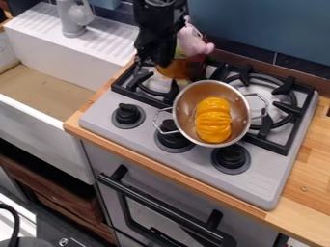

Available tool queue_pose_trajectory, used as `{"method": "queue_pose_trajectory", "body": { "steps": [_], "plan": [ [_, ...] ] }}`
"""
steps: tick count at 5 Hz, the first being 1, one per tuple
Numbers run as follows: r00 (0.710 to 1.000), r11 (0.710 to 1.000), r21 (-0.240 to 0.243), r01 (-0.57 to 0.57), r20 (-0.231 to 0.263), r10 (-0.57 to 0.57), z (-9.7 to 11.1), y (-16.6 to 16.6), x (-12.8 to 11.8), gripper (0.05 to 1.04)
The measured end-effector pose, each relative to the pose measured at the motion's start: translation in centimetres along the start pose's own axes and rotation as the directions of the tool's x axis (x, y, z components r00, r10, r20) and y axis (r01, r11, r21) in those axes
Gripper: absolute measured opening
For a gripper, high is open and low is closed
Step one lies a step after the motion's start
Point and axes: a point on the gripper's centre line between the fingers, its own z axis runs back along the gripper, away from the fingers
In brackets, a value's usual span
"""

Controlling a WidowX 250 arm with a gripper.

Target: Move the orange pot to middle top of the burner

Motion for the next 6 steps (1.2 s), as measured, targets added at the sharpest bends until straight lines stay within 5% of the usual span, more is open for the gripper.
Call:
{"method": "queue_pose_trajectory", "body": {
  "steps": [4,6],
  "plan": [
    [0.986,0.985,-0.095,0.142,-0.07,-0.149,0.6,-0.4,-3.1,0.06],
    [0.982,0.981,-0.1,0.164,-0.078,-0.172,1.1,-1.0,-5.4,0.06]
  ]
}}
